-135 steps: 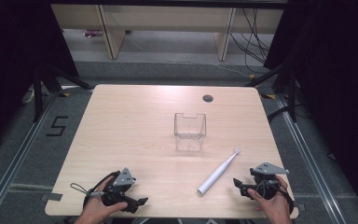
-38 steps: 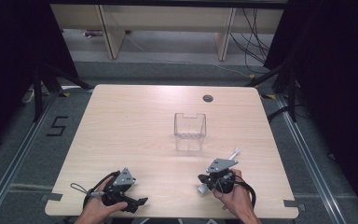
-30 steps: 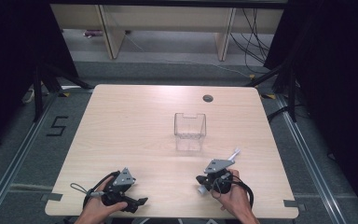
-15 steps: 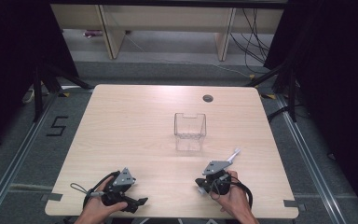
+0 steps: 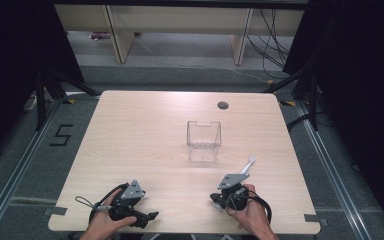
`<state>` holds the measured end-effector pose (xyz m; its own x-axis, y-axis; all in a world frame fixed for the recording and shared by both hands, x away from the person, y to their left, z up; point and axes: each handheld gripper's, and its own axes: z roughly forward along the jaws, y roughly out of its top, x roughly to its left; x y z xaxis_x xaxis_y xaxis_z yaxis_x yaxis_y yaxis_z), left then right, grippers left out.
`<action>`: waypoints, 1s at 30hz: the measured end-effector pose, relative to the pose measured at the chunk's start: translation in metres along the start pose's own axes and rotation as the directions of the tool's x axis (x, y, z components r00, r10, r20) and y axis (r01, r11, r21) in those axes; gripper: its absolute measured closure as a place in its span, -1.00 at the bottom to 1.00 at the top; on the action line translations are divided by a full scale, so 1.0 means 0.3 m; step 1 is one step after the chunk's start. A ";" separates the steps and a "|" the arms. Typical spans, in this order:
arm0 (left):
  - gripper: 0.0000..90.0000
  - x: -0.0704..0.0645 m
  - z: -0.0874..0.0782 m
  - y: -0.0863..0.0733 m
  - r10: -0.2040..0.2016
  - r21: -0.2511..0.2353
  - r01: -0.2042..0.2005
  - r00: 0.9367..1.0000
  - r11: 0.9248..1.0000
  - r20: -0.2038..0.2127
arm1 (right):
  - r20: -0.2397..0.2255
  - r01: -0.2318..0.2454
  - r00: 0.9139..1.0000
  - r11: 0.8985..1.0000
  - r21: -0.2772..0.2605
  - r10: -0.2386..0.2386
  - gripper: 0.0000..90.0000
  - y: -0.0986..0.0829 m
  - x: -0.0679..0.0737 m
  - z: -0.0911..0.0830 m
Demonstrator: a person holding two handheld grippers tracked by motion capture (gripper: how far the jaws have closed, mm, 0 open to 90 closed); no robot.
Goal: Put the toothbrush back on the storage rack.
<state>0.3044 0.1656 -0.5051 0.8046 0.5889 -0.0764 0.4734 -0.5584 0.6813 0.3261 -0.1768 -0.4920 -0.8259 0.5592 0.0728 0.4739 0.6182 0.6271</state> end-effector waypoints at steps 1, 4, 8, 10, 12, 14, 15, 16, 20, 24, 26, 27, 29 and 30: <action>-0.67 0.000 0.000 0.000 -0.001 -0.001 0.001 1.000 1.000 0.000 | 0.009 -0.003 1.000 1.000 0.005 0.003 0.99 -0.002 0.003 -0.001; -0.67 0.001 -0.001 0.000 0.000 0.000 0.000 1.000 1.000 -0.001 | 0.005 0.008 1.000 1.000 -0.008 -0.008 0.99 -0.009 0.002 0.002; -0.67 -0.001 -0.001 0.000 -0.003 -0.003 0.003 1.000 1.000 0.003 | -0.002 -0.011 1.000 1.000 -0.004 0.011 0.99 -0.023 0.001 -0.014; -0.67 -0.001 -0.001 0.000 -0.002 -0.002 0.002 1.000 1.000 0.001 | 0.009 -0.030 1.000 0.999 0.014 0.030 0.98 -0.030 0.002 -0.027; -0.67 0.000 -0.001 0.000 -0.002 -0.001 0.002 1.000 1.000 -0.002 | -0.006 -0.013 1.000 1.000 0.012 0.013 0.98 -0.041 -0.007 -0.035; -0.67 0.000 0.000 -0.001 -0.003 -0.003 0.003 1.000 1.000 -0.002 | 0.005 -0.023 1.000 1.000 0.019 0.022 0.98 -0.047 -0.006 -0.037; -0.67 0.000 0.000 -0.001 -0.003 -0.002 0.003 1.000 1.000 -0.002 | 0.006 -0.036 0.999 0.999 0.025 0.036 0.98 -0.047 -0.005 -0.042; -0.67 0.000 0.000 0.000 -0.003 -0.002 0.003 1.000 1.000 -0.001 | 0.020 -0.034 0.999 0.999 0.023 0.033 0.97 -0.053 -0.007 -0.045; -0.67 -0.001 0.000 -0.001 -0.005 -0.002 0.005 1.000 1.000 -0.001 | 0.013 -0.029 0.999 0.999 0.035 0.029 0.97 -0.064 -0.014 -0.055; -0.67 -0.001 -0.001 0.000 -0.004 -0.002 0.004 1.000 1.000 -0.001 | 0.010 -0.047 0.999 0.999 0.028 0.046 0.97 -0.071 -0.017 -0.061; -0.67 -0.001 -0.001 -0.001 -0.004 -0.004 0.004 1.000 1.000 0.003 | 0.022 -0.039 0.999 0.999 0.032 0.039 0.96 -0.079 -0.024 -0.068; -0.67 -0.001 0.000 -0.001 -0.008 -0.005 0.008 1.000 1.000 -0.002 | 0.009 -0.059 0.998 0.997 0.055 0.059 0.96 -0.079 -0.023 -0.076; -0.67 -0.001 -0.002 -0.001 -0.005 -0.001 0.005 1.000 1.000 -0.001 | 0.020 -0.049 0.999 0.997 0.053 0.048 0.96 -0.088 -0.032 -0.080; -0.67 -0.002 -0.001 -0.001 -0.007 -0.004 0.007 1.000 1.000 0.003 | 0.027 -0.038 0.999 0.998 0.051 0.036 0.96 -0.091 -0.036 -0.081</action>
<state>0.3037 0.1656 -0.5050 0.8021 0.5914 -0.0835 0.4779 -0.5518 0.6835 0.3146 -0.2131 -0.4913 -0.7994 0.5962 0.0745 0.5198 0.6241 0.5834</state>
